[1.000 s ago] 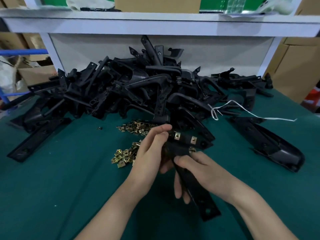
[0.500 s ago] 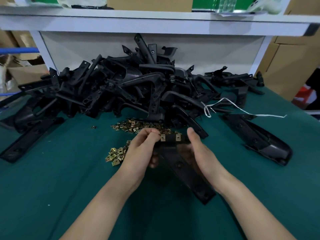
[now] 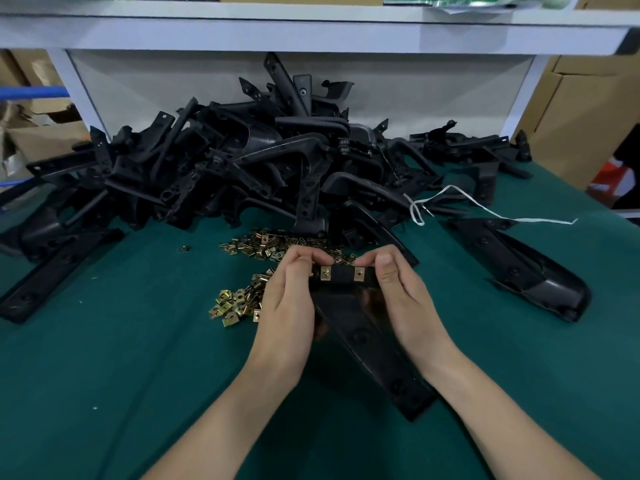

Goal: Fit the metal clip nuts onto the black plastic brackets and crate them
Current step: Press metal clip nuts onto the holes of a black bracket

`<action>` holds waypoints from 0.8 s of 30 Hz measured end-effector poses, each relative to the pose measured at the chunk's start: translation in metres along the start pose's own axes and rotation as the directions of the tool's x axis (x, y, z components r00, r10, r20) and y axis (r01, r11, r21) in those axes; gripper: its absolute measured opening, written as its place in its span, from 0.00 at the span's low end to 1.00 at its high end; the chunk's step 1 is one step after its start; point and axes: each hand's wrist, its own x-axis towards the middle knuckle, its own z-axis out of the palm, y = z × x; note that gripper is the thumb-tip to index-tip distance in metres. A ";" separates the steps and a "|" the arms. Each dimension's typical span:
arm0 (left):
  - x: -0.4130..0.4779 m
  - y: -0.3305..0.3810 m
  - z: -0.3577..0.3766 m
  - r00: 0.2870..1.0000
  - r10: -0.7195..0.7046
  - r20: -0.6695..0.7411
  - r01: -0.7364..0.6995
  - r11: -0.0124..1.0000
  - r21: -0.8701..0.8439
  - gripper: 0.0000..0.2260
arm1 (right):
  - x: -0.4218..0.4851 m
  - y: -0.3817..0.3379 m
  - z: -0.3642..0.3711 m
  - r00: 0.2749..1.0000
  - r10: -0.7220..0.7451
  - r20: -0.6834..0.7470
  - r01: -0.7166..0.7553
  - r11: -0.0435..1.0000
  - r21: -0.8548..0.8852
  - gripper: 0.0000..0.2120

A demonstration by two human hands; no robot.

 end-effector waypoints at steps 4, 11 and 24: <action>0.002 -0.002 -0.001 0.999 -0.027 0.030 0.027 1.000 0.006 0.16 | 0.000 0.002 -0.001 1.000 -0.014 -0.001 0.014 1.000 0.008 0.15; 0.006 -0.010 -0.003 0.998 -0.051 0.032 0.049 0.998 0.047 0.16 | 0.003 0.007 -0.002 0.999 0.011 0.039 -0.012 0.999 0.038 0.14; 0.017 -0.018 -0.032 0.912 0.226 0.344 -0.409 0.590 0.697 0.22 | 0.004 0.015 -0.018 0.995 0.006 0.097 0.001 0.998 -0.068 0.10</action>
